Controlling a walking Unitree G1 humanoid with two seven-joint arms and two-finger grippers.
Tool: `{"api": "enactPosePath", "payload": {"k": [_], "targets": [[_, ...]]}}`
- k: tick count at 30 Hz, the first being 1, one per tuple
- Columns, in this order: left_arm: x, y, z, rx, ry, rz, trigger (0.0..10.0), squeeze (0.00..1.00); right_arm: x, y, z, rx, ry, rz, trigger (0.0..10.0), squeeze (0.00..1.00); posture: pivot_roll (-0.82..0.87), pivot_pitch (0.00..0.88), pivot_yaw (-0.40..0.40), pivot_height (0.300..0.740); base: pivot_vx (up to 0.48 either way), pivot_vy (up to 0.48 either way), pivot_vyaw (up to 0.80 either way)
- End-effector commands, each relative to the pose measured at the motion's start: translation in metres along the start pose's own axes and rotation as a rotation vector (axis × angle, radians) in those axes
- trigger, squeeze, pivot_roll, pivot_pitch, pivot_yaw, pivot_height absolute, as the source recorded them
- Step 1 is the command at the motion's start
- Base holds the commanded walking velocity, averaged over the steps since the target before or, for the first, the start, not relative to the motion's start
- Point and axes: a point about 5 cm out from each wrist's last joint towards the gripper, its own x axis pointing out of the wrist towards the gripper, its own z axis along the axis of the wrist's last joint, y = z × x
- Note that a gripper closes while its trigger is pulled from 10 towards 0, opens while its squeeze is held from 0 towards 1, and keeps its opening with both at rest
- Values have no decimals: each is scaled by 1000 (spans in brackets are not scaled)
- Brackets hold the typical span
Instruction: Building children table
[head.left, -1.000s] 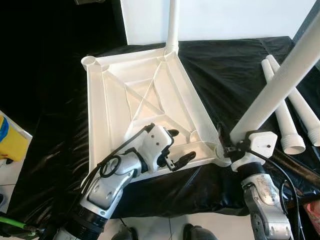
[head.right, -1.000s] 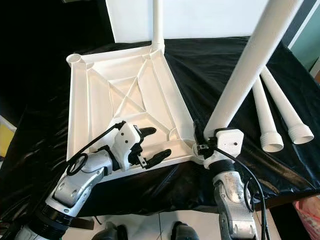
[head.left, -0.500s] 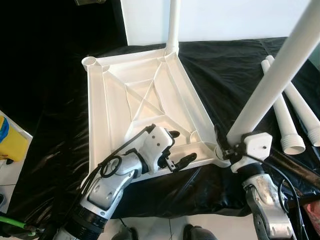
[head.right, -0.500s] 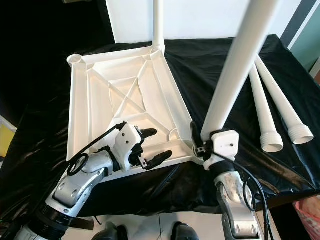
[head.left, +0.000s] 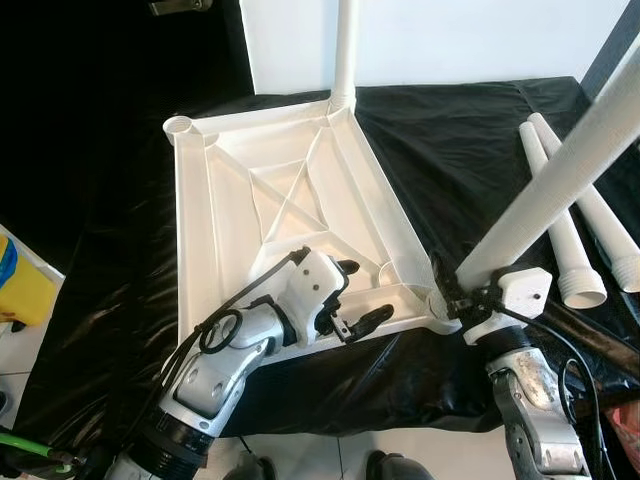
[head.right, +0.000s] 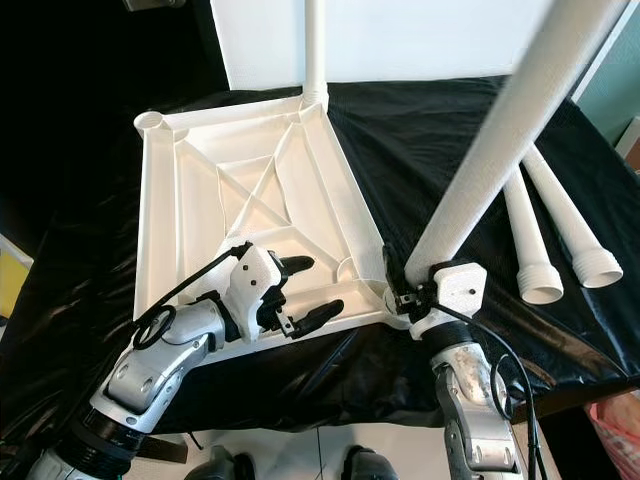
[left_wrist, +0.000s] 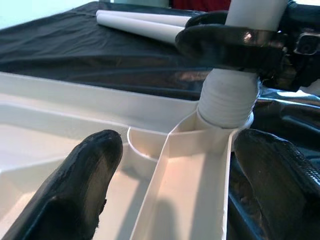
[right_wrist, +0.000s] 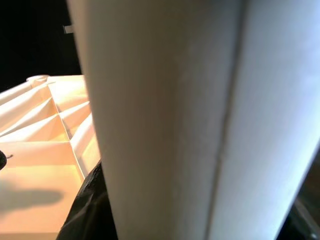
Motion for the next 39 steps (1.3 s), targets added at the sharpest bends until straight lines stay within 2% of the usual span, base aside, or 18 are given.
{"api": "enactPosePath", "payload": {"k": [1,9,14,19,24,27,28,30,33,39], "targets": [[-1,-6,2,6,3,-70,10000,0,-9,0,-27,49,155,-14,10000,0,-74,152,45,740,0,0,0],[-1,-5,2,8,2,-72,10000,0,-6,-1,-29,68,167,-27,10000,0,-73,146,43,740,0,0,0],[0,-5,4,11,-4,-69,10000,0,-4,-5,-36,120,219,-94,10000,0,-76,138,40,740,0,0,0],[0,-4,4,13,-5,-68,10000,0,-4,-5,-37,141,231,-100,10000,0,-77,140,41,740,0,0,0],[0,-3,5,17,-6,-62,10000,0,-4,-5,-32,81,189,-76,10000,0,-78,146,41,740,0,0,0],[0,-2,5,13,-6,-54,10000,0,-11,5,-25,-94,103,33,10000,0,-78,152,42,740,0,0,0],[0,-2,5,13,-6,-54,10000,0,-11,5,-25,-94,103,33,10000,0,-78,152,42,740,0,0,0],[-1,-1,5,13,-6,-49,10000,0,-16,9,-25,-155,78,83,10000,0,-77,153,42,740,0,0,0],[-2,1,6,14,-7,-41,10000,0,-18,11,-26,-191,74,105,10000,0,-77,154,42,740,0,0,0],[-2,3,6,13,-7,-32,10000,0,-20,14,-29,-180,69,124,10000,0,-76,153,44,740,0,0,0]]}}
